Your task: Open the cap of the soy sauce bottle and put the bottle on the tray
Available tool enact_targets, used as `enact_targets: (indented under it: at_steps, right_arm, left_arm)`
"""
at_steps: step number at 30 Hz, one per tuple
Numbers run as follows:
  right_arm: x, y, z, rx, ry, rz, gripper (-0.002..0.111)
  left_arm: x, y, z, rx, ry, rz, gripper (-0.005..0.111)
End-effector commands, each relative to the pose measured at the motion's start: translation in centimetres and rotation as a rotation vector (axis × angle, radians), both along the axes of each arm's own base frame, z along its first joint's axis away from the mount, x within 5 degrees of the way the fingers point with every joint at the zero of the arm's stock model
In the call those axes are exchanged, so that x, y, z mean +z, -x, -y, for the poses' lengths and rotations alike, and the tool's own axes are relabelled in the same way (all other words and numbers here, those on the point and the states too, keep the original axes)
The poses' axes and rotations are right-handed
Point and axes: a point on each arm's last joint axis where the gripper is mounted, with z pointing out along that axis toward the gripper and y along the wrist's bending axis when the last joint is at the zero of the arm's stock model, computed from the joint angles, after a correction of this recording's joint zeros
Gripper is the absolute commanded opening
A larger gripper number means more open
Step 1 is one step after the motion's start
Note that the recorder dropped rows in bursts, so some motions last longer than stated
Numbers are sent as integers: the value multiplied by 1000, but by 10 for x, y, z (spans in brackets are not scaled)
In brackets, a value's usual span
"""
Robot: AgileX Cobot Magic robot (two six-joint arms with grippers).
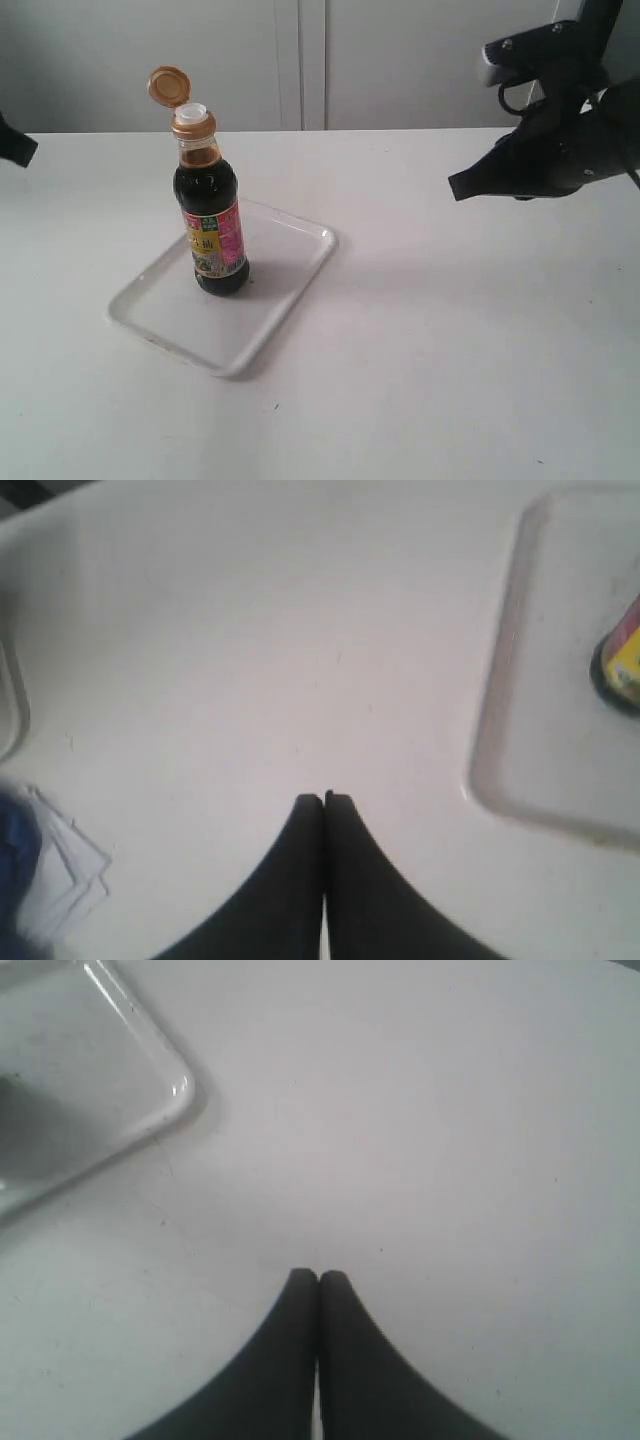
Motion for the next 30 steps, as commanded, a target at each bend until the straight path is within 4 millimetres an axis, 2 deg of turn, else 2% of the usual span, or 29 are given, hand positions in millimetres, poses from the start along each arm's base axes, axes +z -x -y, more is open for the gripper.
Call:
enact_targets:
  at_steps: [1,7,11,14,21,30]
  right_arm:
    - [2,2,11,-72,120,-87,0]
    - [-5,15,29,-146,234,-261,0]
    - [1,29,43,-185,242,-328,0]
    - [7,40,46,-190,177,-270,0]
    - [20,70,47,-201,65,-39,0]
    - [28,112,51,-215,-41,196,0]
  left_arm:
    - [-4,15,-7,54,-37,-159,0]
    - [-10,33,-14,109,-95,-349,0]
    - [5,55,-20,116,-67,-320,0]
    - [10,72,-20,98,-10,-289,0]
    - [-7,104,-19,-2,92,-203,0]
    - [-19,126,-24,-17,130,-122,0]
